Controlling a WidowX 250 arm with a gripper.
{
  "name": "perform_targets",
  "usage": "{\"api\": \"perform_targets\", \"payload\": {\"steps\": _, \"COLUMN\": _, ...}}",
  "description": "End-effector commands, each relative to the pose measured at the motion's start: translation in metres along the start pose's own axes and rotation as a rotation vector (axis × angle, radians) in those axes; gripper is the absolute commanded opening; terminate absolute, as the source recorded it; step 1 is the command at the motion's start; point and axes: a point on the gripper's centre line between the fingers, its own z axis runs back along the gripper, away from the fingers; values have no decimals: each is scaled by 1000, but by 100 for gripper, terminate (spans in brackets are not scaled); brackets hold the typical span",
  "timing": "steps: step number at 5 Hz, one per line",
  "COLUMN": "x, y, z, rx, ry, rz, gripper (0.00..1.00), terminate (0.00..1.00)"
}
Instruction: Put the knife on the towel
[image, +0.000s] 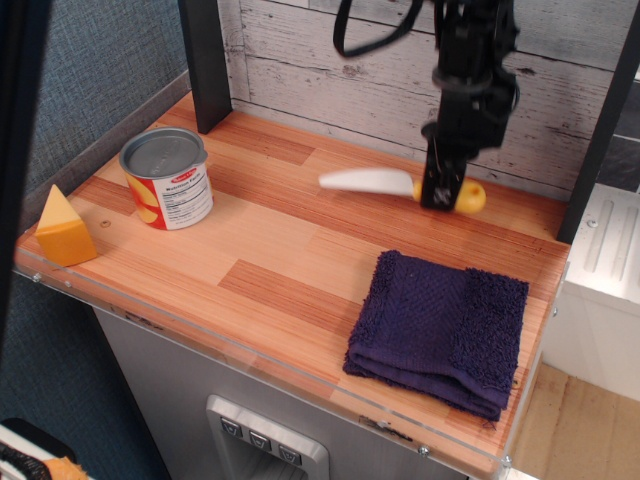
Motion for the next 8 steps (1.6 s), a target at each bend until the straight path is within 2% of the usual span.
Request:
{"api": "perform_targets", "payload": {"steps": 1, "x": -18, "y": -43, "z": 66, "rx": 73, "ry": 12, "rz": -299, "gripper": 0, "terminate": 0}}
{"api": "perform_targets", "payload": {"steps": 2, "x": -32, "y": -72, "z": 72, "rx": 33, "ry": -3, "rz": -485, "gripper": 0, "terminate": 0}}
{"api": "perform_targets", "payload": {"steps": 3, "x": -38, "y": -98, "z": 68, "rx": 39, "ry": 40, "rz": -641, "gripper": 0, "terminate": 0}}
{"api": "perform_targets", "payload": {"steps": 4, "x": -41, "y": -114, "z": 60, "rx": 48, "ry": 13, "rz": -803, "gripper": 0, "terminate": 0}}
{"api": "perform_targets", "payload": {"steps": 5, "x": -39, "y": -132, "z": 54, "rx": 92, "ry": -3, "rz": -980, "gripper": 0, "terminate": 0}}
{"api": "perform_targets", "payload": {"steps": 6, "x": -34, "y": -140, "z": 46, "rx": 73, "ry": -2, "rz": -1103, "gripper": 0, "terminate": 0}}
{"api": "perform_targets", "payload": {"steps": 7, "x": -25, "y": -146, "z": 40, "rx": 34, "ry": -41, "rz": -1183, "gripper": 0, "terminate": 0}}
{"api": "perform_targets", "payload": {"steps": 8, "x": -15, "y": -148, "z": 31, "rx": 5, "ry": -37, "rz": -1211, "gripper": 0, "terminate": 0}}
